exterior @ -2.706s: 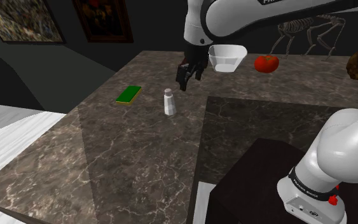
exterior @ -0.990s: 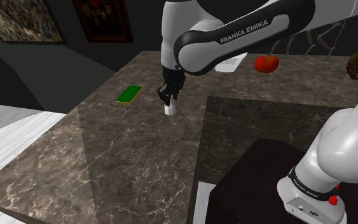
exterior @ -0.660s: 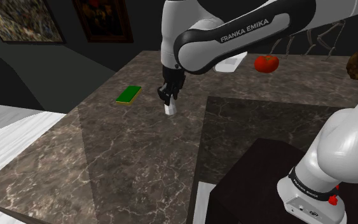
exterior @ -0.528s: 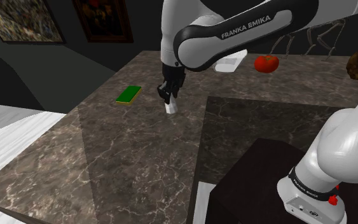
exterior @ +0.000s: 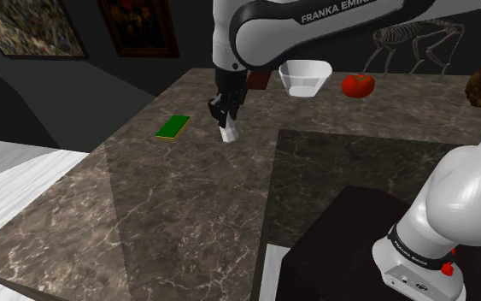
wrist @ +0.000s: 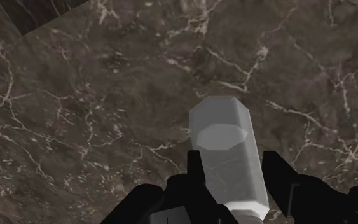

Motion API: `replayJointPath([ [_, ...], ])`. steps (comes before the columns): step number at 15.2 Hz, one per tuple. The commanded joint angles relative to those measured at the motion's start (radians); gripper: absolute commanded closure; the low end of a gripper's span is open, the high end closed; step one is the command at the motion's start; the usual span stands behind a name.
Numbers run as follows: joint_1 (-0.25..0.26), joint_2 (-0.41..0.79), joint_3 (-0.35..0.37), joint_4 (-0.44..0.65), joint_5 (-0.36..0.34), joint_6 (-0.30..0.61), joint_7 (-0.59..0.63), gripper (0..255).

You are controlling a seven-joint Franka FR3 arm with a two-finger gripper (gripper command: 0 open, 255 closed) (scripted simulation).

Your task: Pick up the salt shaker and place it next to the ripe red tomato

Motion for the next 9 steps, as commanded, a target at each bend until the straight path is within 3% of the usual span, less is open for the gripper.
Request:
replayJointPath([
  [1, -0.001, -0.007, -0.003, 0.02, 0.003, -0.028, -0.004, 255],
  [9, -0.002, -0.007, -0.005, 0.128, 0.003, -0.135, -0.01, 255],
])
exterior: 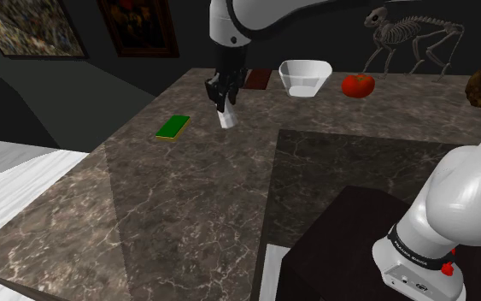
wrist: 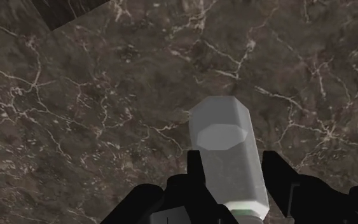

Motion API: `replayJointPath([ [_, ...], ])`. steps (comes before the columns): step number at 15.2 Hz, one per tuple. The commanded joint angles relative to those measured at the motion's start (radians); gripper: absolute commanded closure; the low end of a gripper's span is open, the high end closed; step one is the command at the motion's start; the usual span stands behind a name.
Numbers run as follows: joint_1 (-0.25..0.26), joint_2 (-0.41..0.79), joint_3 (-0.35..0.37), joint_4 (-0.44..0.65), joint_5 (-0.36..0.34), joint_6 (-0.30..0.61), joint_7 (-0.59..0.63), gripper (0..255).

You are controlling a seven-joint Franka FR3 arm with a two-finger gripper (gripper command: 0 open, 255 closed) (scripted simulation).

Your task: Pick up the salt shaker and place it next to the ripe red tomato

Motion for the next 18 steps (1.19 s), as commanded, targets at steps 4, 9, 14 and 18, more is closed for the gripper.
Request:
replayJointPath([
  [4, -0.001, 0.002, -0.001, 0.067, 0.0, -0.065, -0.002, 255],
  [9, -0.002, 0.015, -0.001, 0.148, -0.004, -0.134, -0.003, 255],
  [14, -0.003, 0.034, 0.001, 0.236, -0.01, -0.204, -0.002, 255],
  [18, -0.024, -0.051, -0.048, 0.15, 0.02, -0.198, -0.076, 255],
])
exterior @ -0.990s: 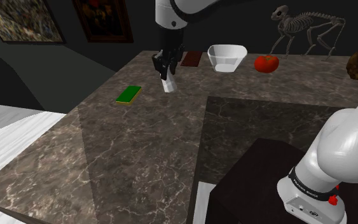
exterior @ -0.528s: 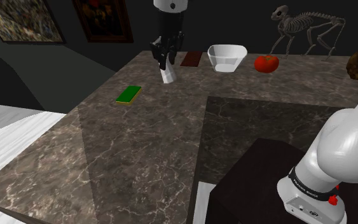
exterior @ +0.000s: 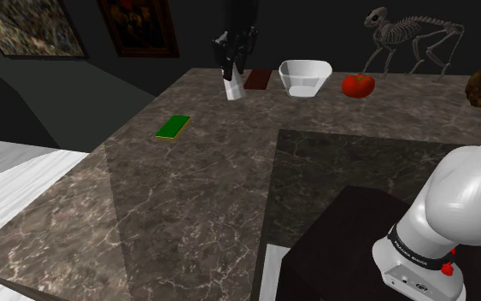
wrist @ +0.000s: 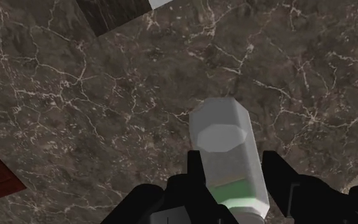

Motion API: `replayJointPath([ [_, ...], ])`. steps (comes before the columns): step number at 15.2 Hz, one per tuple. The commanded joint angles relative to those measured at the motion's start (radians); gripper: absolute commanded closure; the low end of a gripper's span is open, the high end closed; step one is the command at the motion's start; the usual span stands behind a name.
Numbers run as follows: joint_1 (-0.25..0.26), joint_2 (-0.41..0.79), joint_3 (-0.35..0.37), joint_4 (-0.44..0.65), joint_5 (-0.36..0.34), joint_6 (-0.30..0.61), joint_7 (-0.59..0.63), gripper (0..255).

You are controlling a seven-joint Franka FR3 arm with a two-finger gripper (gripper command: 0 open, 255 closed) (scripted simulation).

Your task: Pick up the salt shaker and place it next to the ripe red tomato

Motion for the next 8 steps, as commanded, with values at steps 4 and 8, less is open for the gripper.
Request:
replayJointPath([
  [4, -0.029, -0.126, -0.086, -0.132, 0.031, 0.009, -0.122, 255],
  [8, -0.05, -0.209, -0.157, -0.21, 0.036, 0.002, -0.216, 255],
])
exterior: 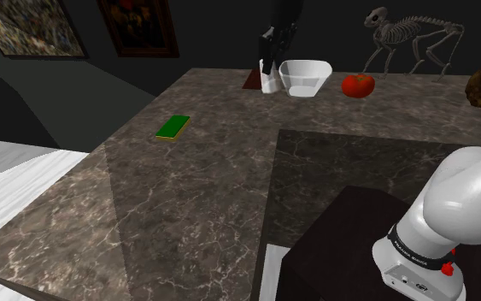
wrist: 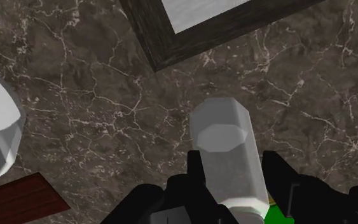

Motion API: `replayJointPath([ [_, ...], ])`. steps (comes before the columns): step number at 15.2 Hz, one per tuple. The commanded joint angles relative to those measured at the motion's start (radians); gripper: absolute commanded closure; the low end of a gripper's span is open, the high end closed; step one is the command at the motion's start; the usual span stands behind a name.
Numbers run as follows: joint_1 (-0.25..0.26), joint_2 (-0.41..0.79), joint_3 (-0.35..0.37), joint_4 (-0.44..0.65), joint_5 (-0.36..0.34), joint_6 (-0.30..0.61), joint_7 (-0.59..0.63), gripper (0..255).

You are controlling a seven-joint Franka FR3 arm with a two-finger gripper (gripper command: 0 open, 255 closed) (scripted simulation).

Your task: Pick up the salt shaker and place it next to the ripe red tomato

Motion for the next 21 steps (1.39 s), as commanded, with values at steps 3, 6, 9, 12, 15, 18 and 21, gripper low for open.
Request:
replayJointPath([
  [3, -0.022, -0.066, -0.073, -0.053, -0.005, -0.015, -0.094, 255],
  [6, -0.04, -0.11, -0.128, -0.089, -0.015, -0.026, -0.163, 255],
  [9, -0.059, -0.146, -0.185, -0.114, -0.03, -0.037, -0.233, 255],
  [12, -0.078, -0.172, -0.243, -0.129, -0.049, -0.049, -0.302, 255],
  [15, -0.097, -0.188, -0.302, -0.134, -0.069, -0.061, -0.373, 255],
  [18, -0.115, -0.195, -0.363, -0.129, -0.09, -0.072, -0.444, 255],
  [21, -0.132, -0.192, -0.425, -0.114, -0.111, -0.082, -0.517, 255],
])
